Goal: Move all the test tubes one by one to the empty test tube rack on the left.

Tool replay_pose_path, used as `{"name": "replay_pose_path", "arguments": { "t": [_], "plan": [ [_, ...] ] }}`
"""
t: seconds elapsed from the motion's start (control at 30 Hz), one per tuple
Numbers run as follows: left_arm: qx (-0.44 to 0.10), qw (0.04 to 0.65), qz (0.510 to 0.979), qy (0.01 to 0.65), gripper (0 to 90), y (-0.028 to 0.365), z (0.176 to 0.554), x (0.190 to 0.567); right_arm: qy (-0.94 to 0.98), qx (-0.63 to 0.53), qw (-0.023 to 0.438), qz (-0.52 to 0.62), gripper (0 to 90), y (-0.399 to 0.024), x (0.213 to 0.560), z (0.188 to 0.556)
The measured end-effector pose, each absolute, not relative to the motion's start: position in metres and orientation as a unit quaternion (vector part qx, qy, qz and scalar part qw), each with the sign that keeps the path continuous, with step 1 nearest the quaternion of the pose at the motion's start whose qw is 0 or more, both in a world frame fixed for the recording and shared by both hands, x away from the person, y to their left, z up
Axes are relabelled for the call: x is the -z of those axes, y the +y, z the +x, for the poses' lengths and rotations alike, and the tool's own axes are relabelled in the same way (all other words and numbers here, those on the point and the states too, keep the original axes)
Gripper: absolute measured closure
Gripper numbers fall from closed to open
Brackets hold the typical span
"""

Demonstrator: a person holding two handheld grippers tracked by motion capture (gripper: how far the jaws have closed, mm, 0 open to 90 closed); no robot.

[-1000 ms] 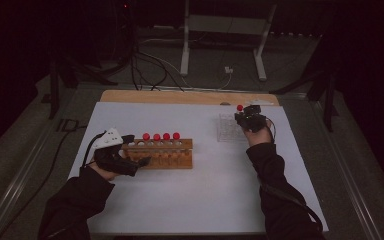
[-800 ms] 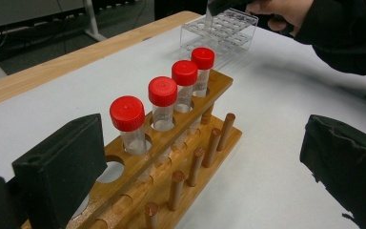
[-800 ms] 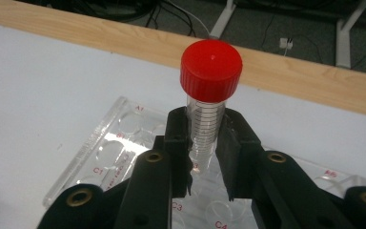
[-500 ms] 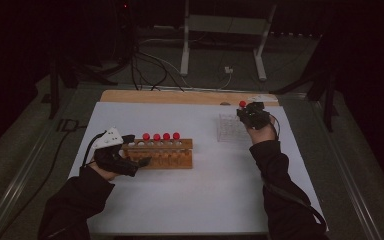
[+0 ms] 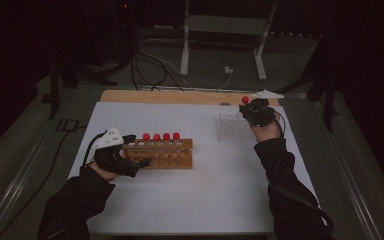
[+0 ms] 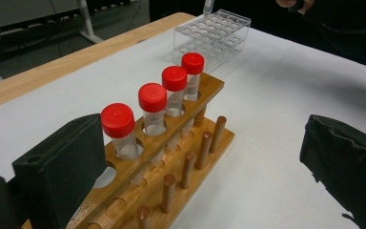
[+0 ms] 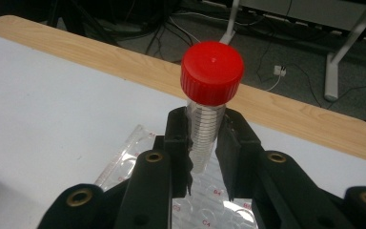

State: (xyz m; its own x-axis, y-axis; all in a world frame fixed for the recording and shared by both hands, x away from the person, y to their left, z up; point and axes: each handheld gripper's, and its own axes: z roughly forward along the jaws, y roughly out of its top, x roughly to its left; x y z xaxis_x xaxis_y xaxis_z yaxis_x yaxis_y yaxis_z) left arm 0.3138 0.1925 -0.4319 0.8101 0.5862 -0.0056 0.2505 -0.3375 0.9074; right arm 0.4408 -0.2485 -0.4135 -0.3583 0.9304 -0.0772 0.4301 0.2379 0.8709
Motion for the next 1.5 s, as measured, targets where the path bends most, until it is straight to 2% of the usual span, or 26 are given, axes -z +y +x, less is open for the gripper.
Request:
{"name": "replay_pose_path", "arguments": {
  "t": [0.73,1.5],
  "plan": [
    [-0.163,0.514,0.804,0.251,2.3,0.188,0.31,0.429,0.763,-0.419,0.278,0.406,74.4,-0.228,0.403,0.4],
    [-0.14,0.519,0.814,0.217,2.3,0.163,0.3,0.424,0.822,-0.429,0.214,0.308,74.4,-0.19,0.425,0.339]
  ]
}}
